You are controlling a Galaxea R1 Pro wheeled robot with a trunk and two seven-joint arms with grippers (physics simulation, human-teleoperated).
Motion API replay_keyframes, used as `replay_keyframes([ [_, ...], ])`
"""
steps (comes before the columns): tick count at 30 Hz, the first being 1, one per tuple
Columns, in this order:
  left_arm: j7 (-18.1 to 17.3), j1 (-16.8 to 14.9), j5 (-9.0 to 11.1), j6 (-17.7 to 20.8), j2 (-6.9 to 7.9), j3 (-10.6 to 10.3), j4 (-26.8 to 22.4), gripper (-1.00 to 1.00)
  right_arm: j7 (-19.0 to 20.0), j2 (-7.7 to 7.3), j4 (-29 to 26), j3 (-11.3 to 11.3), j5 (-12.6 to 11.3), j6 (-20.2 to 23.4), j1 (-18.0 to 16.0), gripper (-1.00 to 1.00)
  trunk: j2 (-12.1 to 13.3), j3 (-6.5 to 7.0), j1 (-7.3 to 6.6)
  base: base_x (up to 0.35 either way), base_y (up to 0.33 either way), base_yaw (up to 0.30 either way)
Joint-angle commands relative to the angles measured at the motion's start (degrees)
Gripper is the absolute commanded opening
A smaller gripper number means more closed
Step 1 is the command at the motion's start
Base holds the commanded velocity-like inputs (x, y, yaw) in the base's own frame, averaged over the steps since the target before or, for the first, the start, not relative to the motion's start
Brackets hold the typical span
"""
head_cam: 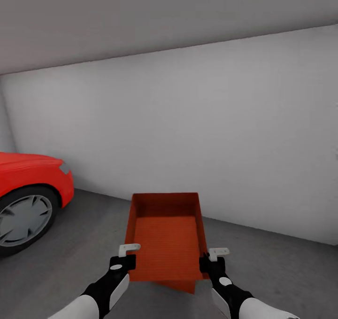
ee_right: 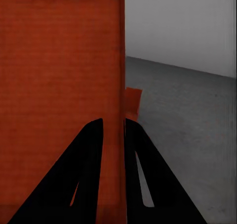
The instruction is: Move the two storage containers from the living room to the garage. In the garage, place one container on the floor and stack the other container on top of it (either order is fine).
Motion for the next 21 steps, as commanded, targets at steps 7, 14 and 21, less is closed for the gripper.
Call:
replay_keyframes([
  [7, 0.62, -0.07, -0.61, 0.25, 0.46, 2.60, -0.36, -1.00, 0.12, -0.33, 0.48, -0.45, -0.66, -0.18, -0.03, -1.00, -0.06, -0.09, 0.04, 0.321, 0.000, -0.278],
  [14, 0.62, -0.11, -0.61, 0.25, 0.46, 2.60, -0.36, -1.00, 0.12, -0.35, 0.48, -0.45, -0.66, -0.18, -0.03, -1.00, -0.06, -0.09, 0.04, 0.321, 0.056, -0.278],
  [21, 0.62, -0.12, -0.61, 0.25, 0.46, 2.65, -0.36, -1.00, 0.12, -0.37, 0.48, -0.45, -0.66, -0.18, -0.03, -1.00, -0.06, -0.09, 0.04, 0.321, 0.103, -0.168],
])
